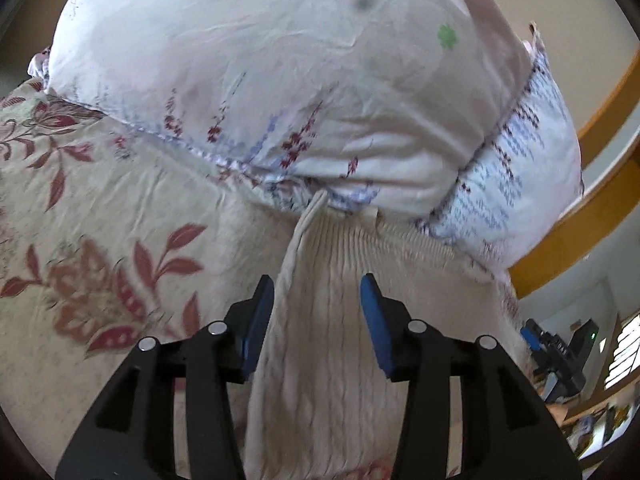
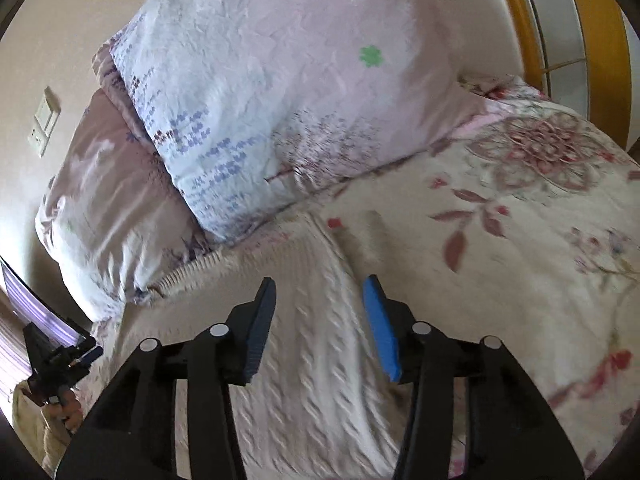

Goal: Fold small clothes

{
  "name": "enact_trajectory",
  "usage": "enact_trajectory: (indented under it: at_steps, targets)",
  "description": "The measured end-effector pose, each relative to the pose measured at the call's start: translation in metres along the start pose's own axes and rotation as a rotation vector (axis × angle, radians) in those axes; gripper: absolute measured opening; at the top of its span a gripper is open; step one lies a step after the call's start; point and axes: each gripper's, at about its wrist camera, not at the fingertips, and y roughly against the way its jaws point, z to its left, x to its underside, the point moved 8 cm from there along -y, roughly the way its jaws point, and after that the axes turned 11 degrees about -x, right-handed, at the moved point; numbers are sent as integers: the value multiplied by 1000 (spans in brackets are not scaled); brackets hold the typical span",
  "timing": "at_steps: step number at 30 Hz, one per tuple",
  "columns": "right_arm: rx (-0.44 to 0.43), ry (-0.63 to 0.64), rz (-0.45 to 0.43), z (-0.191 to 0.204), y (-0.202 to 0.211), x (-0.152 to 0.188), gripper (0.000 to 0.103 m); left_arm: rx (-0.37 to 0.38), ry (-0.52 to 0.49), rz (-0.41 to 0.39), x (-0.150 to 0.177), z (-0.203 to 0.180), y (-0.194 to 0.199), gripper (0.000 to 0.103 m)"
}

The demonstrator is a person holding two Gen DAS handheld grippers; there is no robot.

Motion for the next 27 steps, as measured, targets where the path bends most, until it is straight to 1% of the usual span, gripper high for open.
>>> enact_trajectory:
  at_steps: [3, 9, 10, 12, 15, 16, 17, 19, 20, 25, 27]
  targets:
    - [10, 16, 26, -3, 1, 10, 44, -24, -34, 6, 13, 6, 7, 44]
    - [45, 53, 89, -6, -4, 28, 44, -27, -44, 43, 36, 13, 8, 44]
    - [51, 57, 99, -6, -6, 31, 42, -30, -46, 52, 40, 13, 7, 44]
    - [76, 69, 118, -8, -9, 36, 40, -41, -54, 68, 46, 14, 3, 38]
    - [99, 91, 130, -10, -12, 40, 30, -66, -59, 73, 50, 17, -2, 29]
    - [101, 94, 129, -11, -12, 40, 19, -71, -58, 75, 50, 18, -3, 24]
    - [102, 97, 125, -11, -11, 40, 12, -74, -56, 77, 51, 19, -4, 17]
    - [82, 89, 113, -9, -8, 39, 10, -68, -47, 83, 52, 22, -6, 10]
    - [81, 91, 105, -8, -7, 38, 10, -67, -46, 83, 52, 23, -5, 8]
    - [55, 92, 64, 1, 3, 32, 9, -43, -46, 73, 54, 25, 3, 6]
    - [40, 86, 55, 4, 7, 30, 9, -21, -52, 66, 58, 25, 11, 6]
